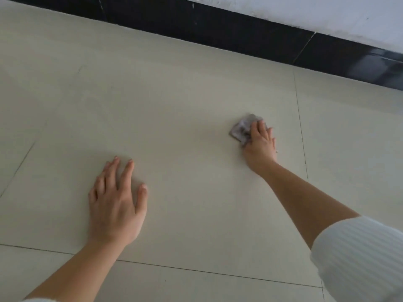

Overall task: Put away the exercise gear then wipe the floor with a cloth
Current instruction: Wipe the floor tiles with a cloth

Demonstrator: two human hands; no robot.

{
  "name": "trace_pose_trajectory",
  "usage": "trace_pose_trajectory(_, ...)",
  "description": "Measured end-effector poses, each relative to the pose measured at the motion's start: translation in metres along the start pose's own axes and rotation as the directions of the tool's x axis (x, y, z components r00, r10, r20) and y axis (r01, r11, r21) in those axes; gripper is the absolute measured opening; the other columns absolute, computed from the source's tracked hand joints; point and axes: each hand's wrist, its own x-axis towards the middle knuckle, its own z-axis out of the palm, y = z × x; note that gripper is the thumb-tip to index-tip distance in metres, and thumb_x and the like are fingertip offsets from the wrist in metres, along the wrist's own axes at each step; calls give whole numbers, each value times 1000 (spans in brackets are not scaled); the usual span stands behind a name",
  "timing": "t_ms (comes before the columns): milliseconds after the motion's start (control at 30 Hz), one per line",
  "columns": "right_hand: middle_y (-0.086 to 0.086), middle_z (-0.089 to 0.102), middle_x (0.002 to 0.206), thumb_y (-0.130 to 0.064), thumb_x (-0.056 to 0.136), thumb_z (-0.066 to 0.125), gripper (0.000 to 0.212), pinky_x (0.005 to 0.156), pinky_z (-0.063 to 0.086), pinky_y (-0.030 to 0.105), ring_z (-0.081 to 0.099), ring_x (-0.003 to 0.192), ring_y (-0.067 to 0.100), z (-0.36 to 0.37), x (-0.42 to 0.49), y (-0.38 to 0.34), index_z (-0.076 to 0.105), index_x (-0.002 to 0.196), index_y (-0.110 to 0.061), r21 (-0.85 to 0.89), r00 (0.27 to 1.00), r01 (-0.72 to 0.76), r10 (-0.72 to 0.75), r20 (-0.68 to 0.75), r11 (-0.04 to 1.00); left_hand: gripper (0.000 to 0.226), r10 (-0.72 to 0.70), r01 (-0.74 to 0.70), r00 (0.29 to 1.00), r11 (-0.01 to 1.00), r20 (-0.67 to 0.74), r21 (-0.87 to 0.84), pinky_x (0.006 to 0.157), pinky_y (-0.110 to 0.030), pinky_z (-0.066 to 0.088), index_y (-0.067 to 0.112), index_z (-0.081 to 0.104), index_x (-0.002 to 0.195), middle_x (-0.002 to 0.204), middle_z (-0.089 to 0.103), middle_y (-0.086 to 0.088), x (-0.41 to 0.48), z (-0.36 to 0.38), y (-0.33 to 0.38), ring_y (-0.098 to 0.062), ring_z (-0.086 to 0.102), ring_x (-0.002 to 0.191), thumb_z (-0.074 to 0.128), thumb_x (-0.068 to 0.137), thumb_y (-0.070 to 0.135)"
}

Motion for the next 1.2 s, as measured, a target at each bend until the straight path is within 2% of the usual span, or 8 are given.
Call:
trace_pose_trajectory(133,1,-1,161,-14,99,36,60,116,-6,33,-6,147,26,34,-33,-69,11,153,-16,-17,914,403,-402,56,915,62,9,-9,1000,1000,-11,18,99,-49,35,15,42,138,148,37,-13,0,0,0,-33,36,132,33,84,45)
trace_pose_trajectory(233,-2,1,161,-9,97,38,62,114,-10,28,-5,147,21,45,-65,-74,12,152,-18,6,736,662,-652,183,749,62,4,-4,1000,1000,-13,23,100,-48,35,16,43,138,148,37,-13,0,0,-1,-33,36,131,34,84,44)
trace_pose_trajectory(333,9,31,153,-16,95,37,50,117,6,27,24,142,25,38,-64,-46,37,144,-9,68,573,799,-790,217,598,61,1,0,1000,1000,-13,21,101,-48,34,16,43,139,148,37,-13,-1,0,-1,-32,36,132,34,85,44)
trace_pose_trajectory(433,18,46,142,-17,94,42,44,114,18,29,40,133,37,29,-29,-11,50,135,-1,77,772,628,-633,61,774,62,-11,11,1000,1000,4,22,102,-48,33,18,41,140,149,35,-11,-1,0,-1,-31,33,134,32,85,46)
trace_pose_trajectory(533,11,28,155,-5,97,40,49,117,10,33,18,145,33,6,15,15,36,146,-7,69,950,303,-296,-97,950,62,-14,14,1000,1000,20,28,103,-46,31,18,40,140,150,33,-9,0,0,-1,-30,32,135,31,86,46)
trace_pose_trajectory(733,8,0,161,-14,97,36,63,118,-2,42,-5,146,33,-3,62,-20,7,152,-8,30,983,-148,150,-102,989,61,-20,19,999,999,39,37,103,-42,27,19,41,140,151,33,-9,0,0,-1,-27,30,134,32,86,45)
trace_pose_trajectory(933,8,7,160,-16,96,40,60,117,4,36,4,146,32,34,57,-116,18,151,-10,-2,975,218,-218,-32,976,60,-1,-1,1000,998,25,63,102,-40,24,17,43,140,150,35,-11,1,1,-2,-27,30,132,34,87,43)
trace_pose_trajectory(1200,-5,4,160,-15,101,36,56,113,-11,26,-4,148,21,46,-21,-128,14,152,-21,20,751,637,-627,209,770,60,-4,2,1000,997,29,78,100,-43,26,14,41,140,150,34,-14,2,-2,1,-30,30,134,34,87,42)
